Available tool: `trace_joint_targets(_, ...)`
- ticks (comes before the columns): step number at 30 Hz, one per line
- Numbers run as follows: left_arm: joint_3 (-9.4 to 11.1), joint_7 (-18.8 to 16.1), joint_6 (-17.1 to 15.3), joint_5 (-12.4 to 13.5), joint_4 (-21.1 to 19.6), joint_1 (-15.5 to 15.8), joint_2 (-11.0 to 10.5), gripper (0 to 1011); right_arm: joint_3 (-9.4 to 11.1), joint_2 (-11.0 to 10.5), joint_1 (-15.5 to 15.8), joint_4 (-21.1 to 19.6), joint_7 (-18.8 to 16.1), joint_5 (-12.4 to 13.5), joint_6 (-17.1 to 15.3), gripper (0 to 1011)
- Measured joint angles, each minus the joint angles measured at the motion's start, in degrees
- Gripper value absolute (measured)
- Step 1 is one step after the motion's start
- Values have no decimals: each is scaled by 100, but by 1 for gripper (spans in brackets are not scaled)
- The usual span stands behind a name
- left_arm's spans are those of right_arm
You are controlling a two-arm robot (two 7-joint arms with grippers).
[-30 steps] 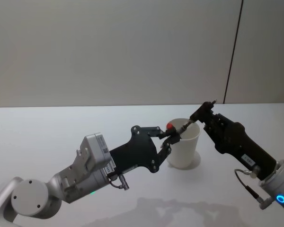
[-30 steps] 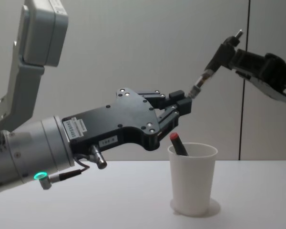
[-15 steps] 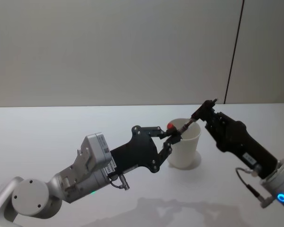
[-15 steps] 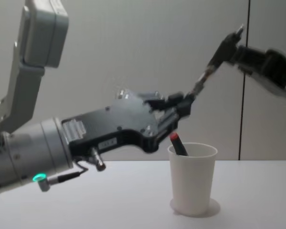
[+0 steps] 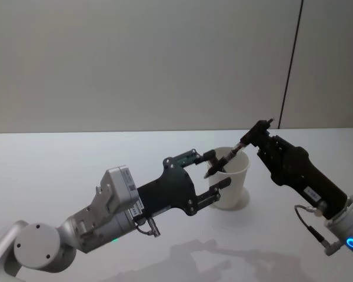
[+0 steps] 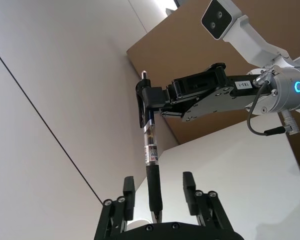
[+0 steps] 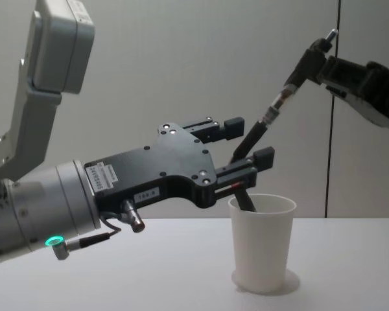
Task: Place the pen into the pen holder.
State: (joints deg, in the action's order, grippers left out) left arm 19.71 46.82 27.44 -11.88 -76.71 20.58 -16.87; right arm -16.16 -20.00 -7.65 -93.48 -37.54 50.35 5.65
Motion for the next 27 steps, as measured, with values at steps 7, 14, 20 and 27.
trace_joint_targets(7, 0, -1, 5, -3, -3, 1, 0, 808, 4, -21, -4, -11, 0, 15, 6, 130)
trace_joint_targets(14, 0, -3, 10, -8, -6, 2, 0, 990, 8, -47, -1, -27, 12, 23, 25, 130)
trace_joint_targets(20, 0, -3, 11, -9, -8, 2, 1, 1000, 12, -73, 15, -68, 153, -81, 70, 130)
trace_joint_targets(27, 0, -3, 11, -9, -8, 2, 0, 1000, 11, -98, 43, -144, 514, -427, 156, 130)
